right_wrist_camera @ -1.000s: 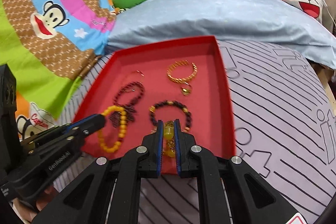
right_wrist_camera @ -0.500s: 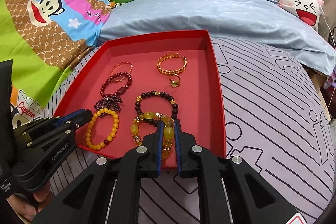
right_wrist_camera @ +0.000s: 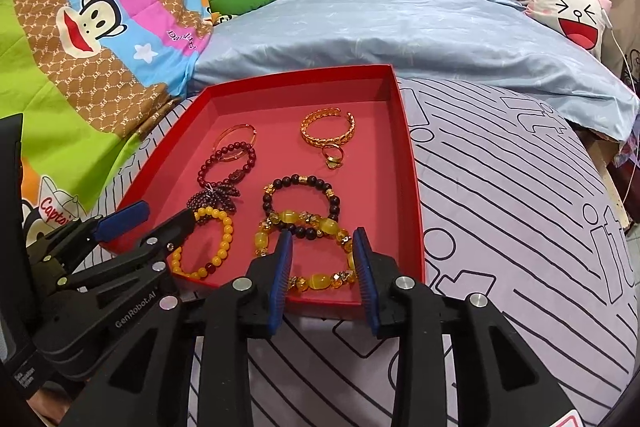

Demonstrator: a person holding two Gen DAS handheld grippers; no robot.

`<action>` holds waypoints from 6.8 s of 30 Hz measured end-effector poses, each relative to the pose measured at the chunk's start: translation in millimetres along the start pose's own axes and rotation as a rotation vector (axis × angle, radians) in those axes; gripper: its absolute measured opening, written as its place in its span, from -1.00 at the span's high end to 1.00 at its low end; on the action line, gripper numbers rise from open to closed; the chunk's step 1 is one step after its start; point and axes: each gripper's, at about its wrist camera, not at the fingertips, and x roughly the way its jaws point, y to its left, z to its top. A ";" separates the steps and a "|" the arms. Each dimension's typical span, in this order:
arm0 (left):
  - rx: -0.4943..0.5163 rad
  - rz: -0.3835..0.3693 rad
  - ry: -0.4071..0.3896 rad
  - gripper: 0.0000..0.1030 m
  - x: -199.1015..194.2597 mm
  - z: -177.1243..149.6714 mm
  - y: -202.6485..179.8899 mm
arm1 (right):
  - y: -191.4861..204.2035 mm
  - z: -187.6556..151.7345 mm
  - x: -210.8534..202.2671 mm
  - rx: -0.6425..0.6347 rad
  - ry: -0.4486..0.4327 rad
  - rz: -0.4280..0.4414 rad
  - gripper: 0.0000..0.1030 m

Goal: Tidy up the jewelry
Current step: 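Open both grippers to release the yellow bracelets in the red tray, then move both open grippers back to the gold hoop earrings on the sheet, then grasp one gold hoop earring with left gripper while right gripper grasps the other hoop, then carry the hoop earring with left gripper into the tray while right gripper carries its hoop, then open both grippers to release the hoop earrings inside the red tray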

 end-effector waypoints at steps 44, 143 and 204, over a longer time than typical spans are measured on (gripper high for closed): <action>-0.093 -0.084 0.088 -0.03 -70.4 -105.6 -8.8 | -12.3 -83.9 -66.2 0.058 0.027 0.001 0.39; -0.074 -0.099 0.001 0.68 -81.1 -51.6 -10.9 | 24.4 -55.4 -69.1 -0.012 -0.024 0.071 0.70; -0.043 -0.069 0.048 0.41 69.0 80.4 -8.3 | -4.4 69.0 69.3 0.019 0.020 0.012 0.64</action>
